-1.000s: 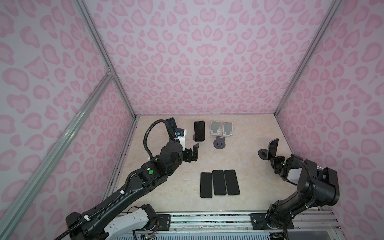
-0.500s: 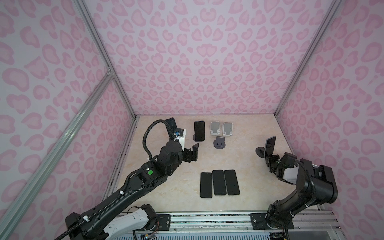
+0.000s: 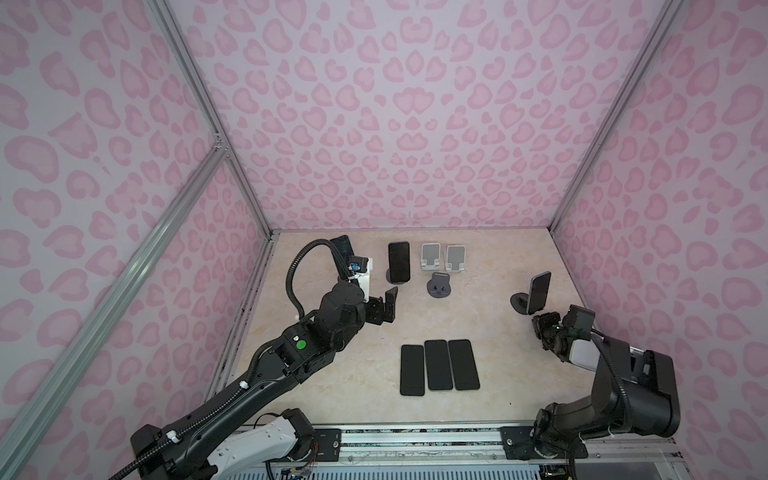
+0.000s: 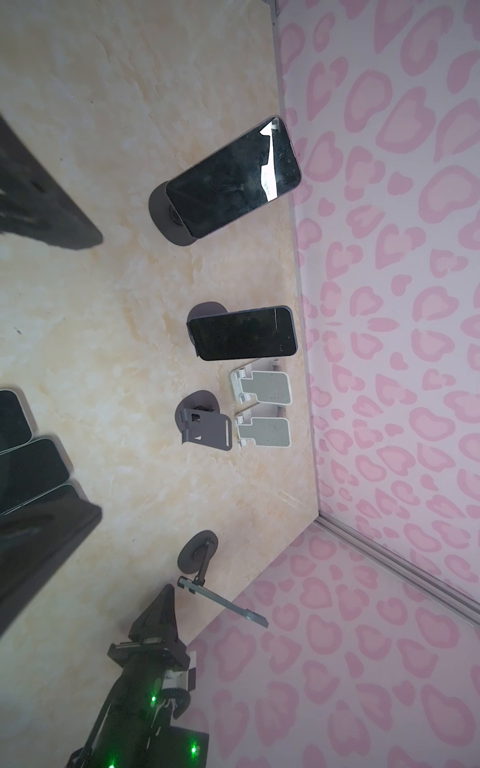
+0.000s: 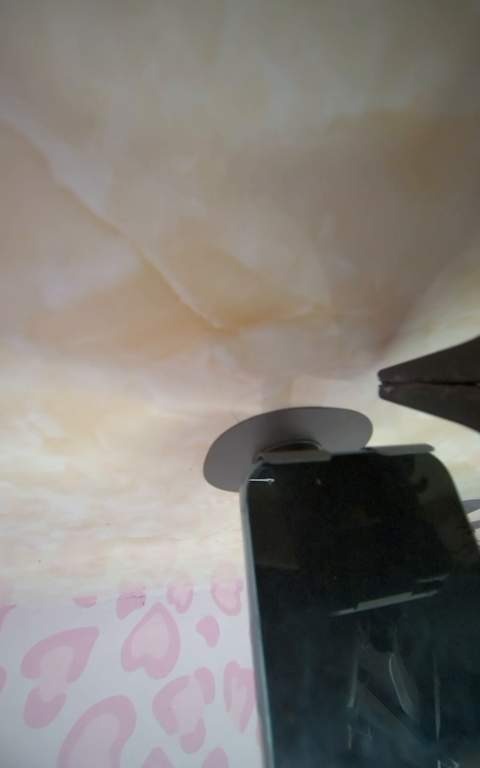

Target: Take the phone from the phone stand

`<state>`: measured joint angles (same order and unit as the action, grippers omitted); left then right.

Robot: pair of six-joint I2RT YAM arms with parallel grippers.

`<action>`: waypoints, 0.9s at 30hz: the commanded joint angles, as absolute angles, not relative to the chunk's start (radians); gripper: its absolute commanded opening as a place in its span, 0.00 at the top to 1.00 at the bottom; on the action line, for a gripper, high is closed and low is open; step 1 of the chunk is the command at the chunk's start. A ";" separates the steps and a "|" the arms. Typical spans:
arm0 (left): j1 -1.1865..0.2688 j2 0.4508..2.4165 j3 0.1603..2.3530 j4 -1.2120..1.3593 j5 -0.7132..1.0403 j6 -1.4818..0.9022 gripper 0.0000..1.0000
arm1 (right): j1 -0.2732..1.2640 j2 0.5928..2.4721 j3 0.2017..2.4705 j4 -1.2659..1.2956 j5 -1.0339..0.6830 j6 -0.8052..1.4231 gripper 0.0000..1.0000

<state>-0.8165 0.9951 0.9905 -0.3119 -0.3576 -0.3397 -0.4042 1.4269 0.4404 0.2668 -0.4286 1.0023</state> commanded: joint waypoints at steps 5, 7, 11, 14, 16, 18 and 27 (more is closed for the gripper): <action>-0.816 1.007 0.991 -0.279 -0.335 -0.342 0.03 | -0.393 1.156 0.566 -0.234 -0.284 0.708 0.85; -0.817 1.008 0.991 -0.279 -0.327 -0.344 0.02 | -0.379 1.089 0.628 -0.323 -0.247 0.636 0.69; -0.816 1.000 0.991 -0.278 -0.320 -0.342 0.02 | -0.354 1.019 0.767 -0.379 -0.250 0.459 0.36; -0.816 0.987 0.990 -0.276 -0.316 -0.339 0.02 | -0.324 1.105 0.922 -0.424 -0.272 0.321 0.31; -0.816 0.980 0.986 -0.270 -0.314 -0.336 0.02 | -0.321 1.172 0.982 -0.397 -0.366 0.265 0.27; -0.816 0.972 0.985 -0.269 -0.317 -0.330 0.02 | -0.321 1.239 1.039 -0.364 -0.392 0.243 0.27; -0.816 0.897 0.946 -0.215 -0.358 -0.277 0.04 | -0.322 1.424 1.211 -0.458 -0.487 -0.117 0.01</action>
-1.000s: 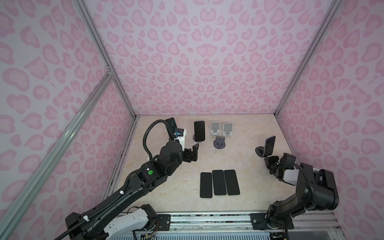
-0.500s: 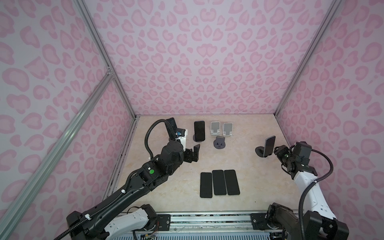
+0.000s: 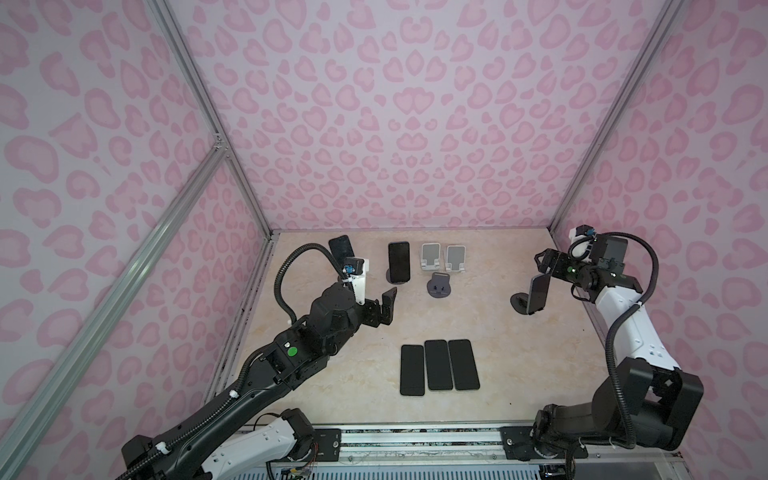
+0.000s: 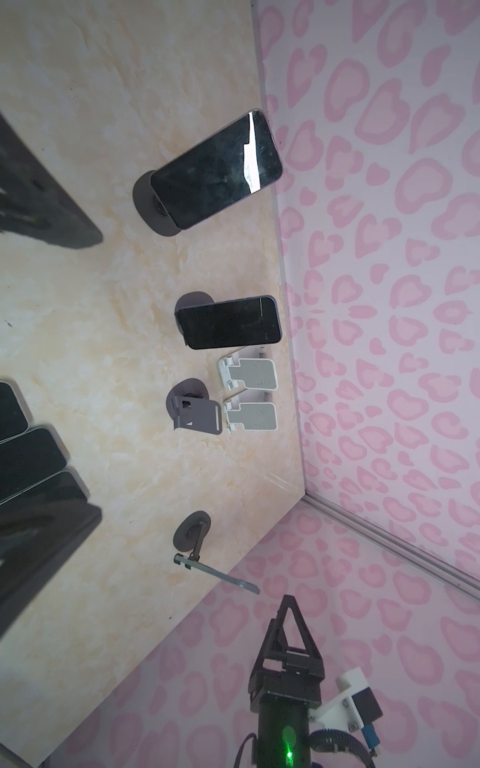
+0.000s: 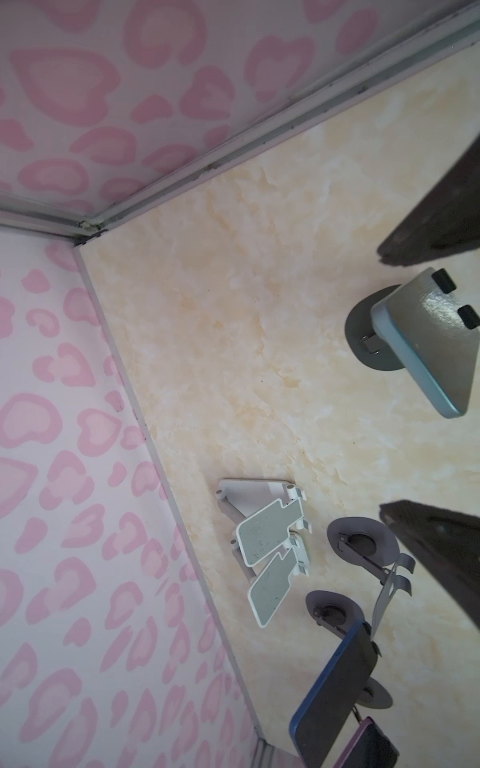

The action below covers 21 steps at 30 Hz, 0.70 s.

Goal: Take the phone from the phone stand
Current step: 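Lift the held phone up and away from the dark stand with right gripper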

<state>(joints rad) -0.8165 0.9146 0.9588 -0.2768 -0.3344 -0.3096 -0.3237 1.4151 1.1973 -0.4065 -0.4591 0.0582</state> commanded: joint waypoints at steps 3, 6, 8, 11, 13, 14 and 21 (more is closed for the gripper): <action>-0.817 0.886 0.931 -0.191 -0.344 -0.272 0.04 | -0.314 1.414 1.175 -0.388 -0.513 -0.127 0.01; -0.817 0.898 0.930 -0.177 -0.319 -0.266 0.05 | -0.308 1.408 1.145 -0.377 -0.491 -0.188 0.01; -0.816 0.901 0.928 -0.175 -0.311 -0.262 0.05 | -0.323 1.405 1.118 -0.343 -0.502 -0.188 0.01; -0.816 0.895 0.919 -0.156 -0.305 -0.255 0.05 | -0.331 1.419 1.138 -0.359 -0.546 -0.200 0.01; -0.816 0.891 0.914 -0.149 -0.302 -0.249 0.05 | -0.332 1.430 1.147 -0.377 -0.531 -0.225 0.01; -0.816 0.889 0.911 -0.147 -0.300 -0.246 0.05 | -0.331 1.438 1.153 -0.386 -0.534 -0.231 0.01; -0.816 0.883 0.902 -0.135 -0.299 -0.234 0.05 | -0.331 1.494 1.168 -0.428 -0.584 -0.263 0.01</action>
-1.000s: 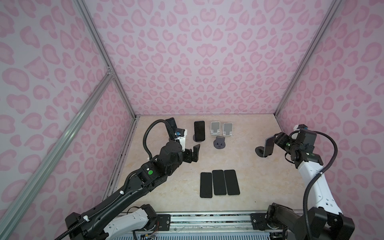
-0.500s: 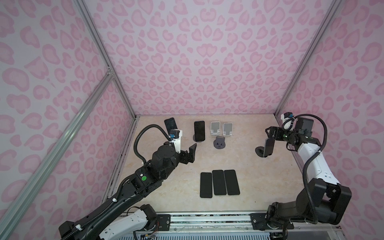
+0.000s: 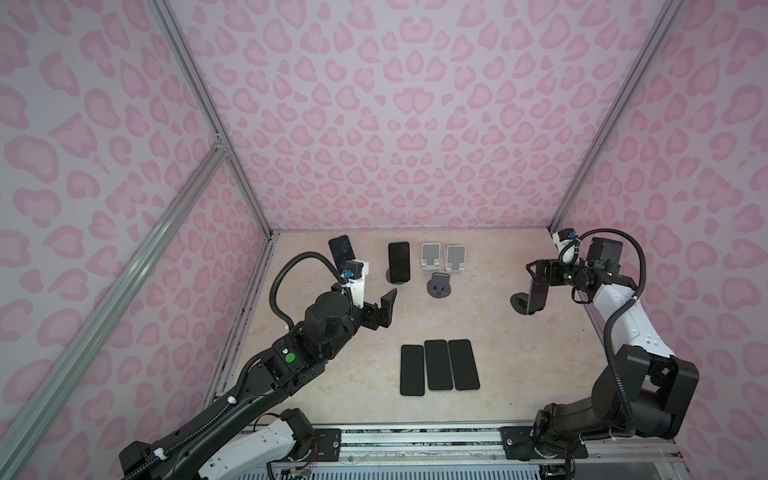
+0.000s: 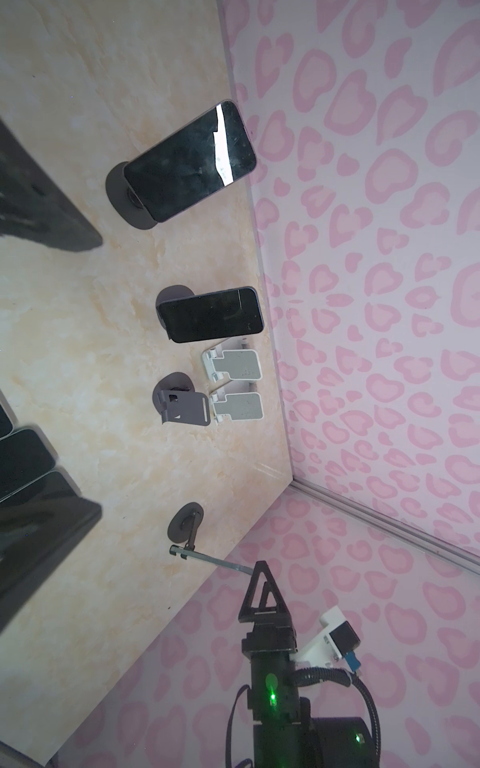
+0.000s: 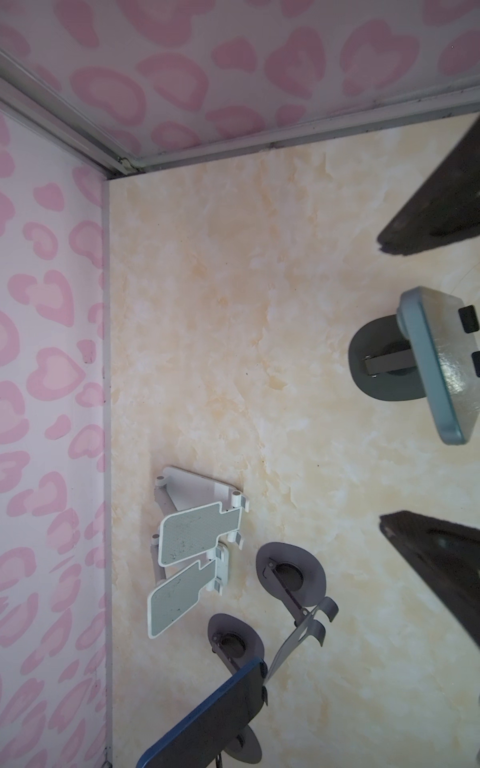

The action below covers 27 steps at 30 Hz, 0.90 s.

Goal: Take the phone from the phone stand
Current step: 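Lift the held phone up and away from the dark stand with right gripper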

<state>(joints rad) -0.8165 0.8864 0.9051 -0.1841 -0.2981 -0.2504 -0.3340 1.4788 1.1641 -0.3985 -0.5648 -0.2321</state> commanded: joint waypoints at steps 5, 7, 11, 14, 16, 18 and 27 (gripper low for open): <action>-0.817 0.876 0.900 -0.130 -0.295 -0.233 0.05 | -0.324 1.505 1.174 -0.441 -0.560 -0.273 0.01; -0.816 0.874 0.899 -0.130 -0.294 -0.232 0.05 | -0.323 1.512 1.172 -0.438 -0.551 -0.274 0.01; -0.817 0.873 0.896 -0.128 -0.295 -0.232 0.05 | -0.322 1.527 1.180 -0.444 -0.515 -0.276 0.01; -0.815 0.877 0.897 -0.128 -0.293 -0.232 0.05 | -0.321 1.536 1.183 -0.441 -0.496 -0.281 0.01; -0.816 0.879 0.900 -0.129 -0.292 -0.232 0.05 | -0.322 1.545 1.183 -0.448 -0.509 -0.288 0.01; -0.815 0.878 0.897 -0.127 -0.294 -0.231 0.05 | -0.316 1.561 1.189 -0.465 -0.499 -0.298 0.01; -0.815 0.881 0.896 -0.123 -0.297 -0.229 0.05 | -0.316 1.577 1.159 -0.458 -0.509 -0.295 0.06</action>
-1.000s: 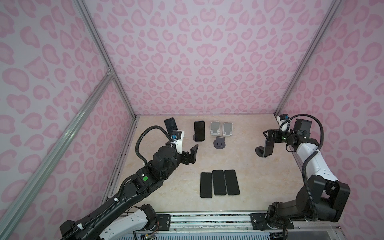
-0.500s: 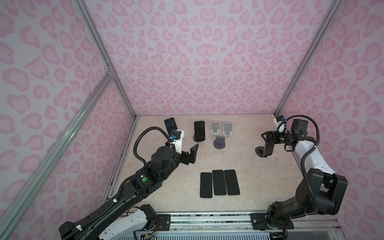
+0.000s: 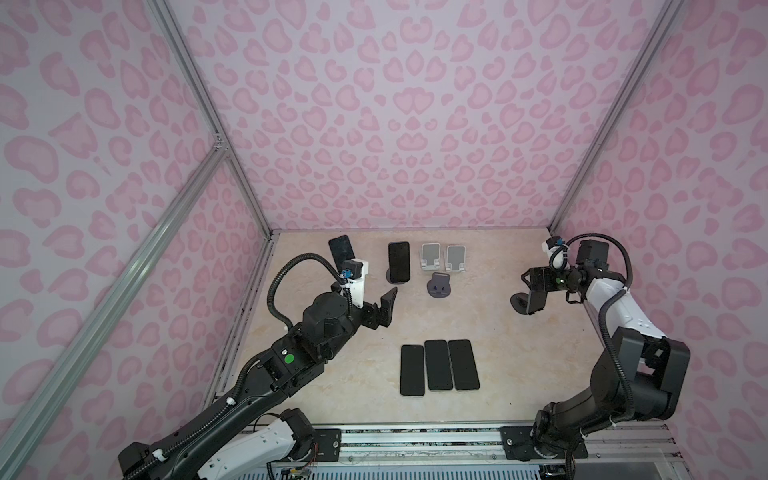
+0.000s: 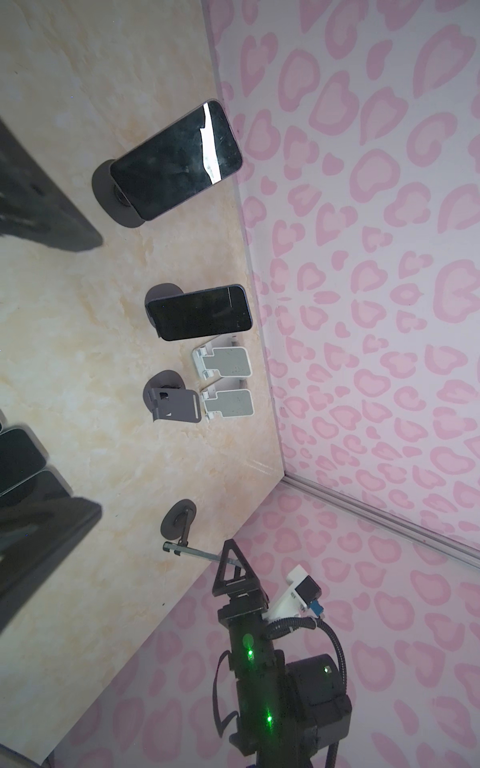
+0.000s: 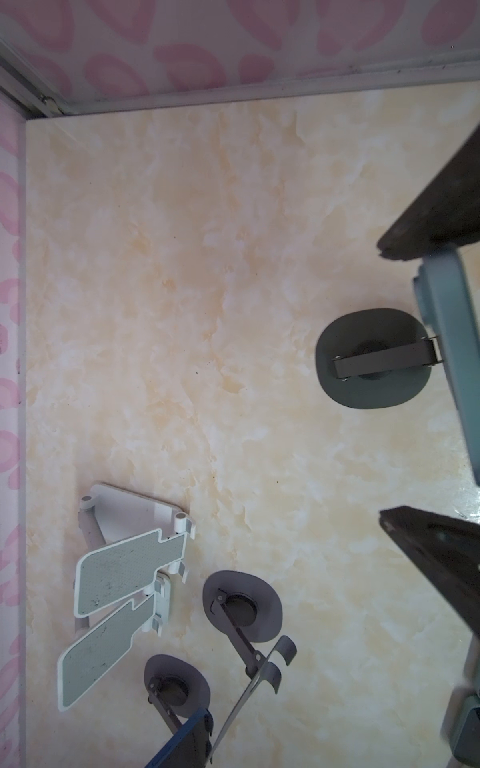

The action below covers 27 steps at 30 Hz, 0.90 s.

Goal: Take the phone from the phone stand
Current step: 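Lift the held phone up and away from the dark stand with right gripper, then carry the phone in right gripper toward the middle of the table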

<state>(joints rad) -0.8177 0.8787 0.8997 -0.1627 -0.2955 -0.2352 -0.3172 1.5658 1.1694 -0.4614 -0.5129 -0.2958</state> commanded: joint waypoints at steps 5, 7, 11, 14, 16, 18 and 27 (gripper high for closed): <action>-0.816 0.890 0.896 -0.122 -0.295 -0.231 0.05 | -0.316 1.588 1.159 -0.457 -0.479 -0.294 0.10; -0.815 0.888 0.894 -0.121 -0.294 -0.231 0.05 | -0.316 1.585 1.161 -0.454 -0.476 -0.300 0.12; -0.815 0.893 0.893 -0.118 -0.293 -0.230 0.05 | -0.323 1.587 1.171 -0.457 -0.467 -0.302 0.16; -0.815 0.892 0.894 -0.117 -0.292 -0.230 0.05 | -0.325 1.590 1.172 -0.452 -0.477 -0.296 0.18; -0.816 0.890 0.893 -0.117 -0.293 -0.227 0.05 | -0.325 1.595 1.176 -0.452 -0.472 -0.295 0.18; -0.816 0.890 0.890 -0.116 -0.297 -0.226 0.05 | -0.324 1.596 1.177 -0.447 -0.467 -0.289 0.20; -0.816 0.887 0.891 -0.117 -0.298 -0.222 0.05 | -0.321 1.604 1.175 -0.427 -0.439 -0.275 0.27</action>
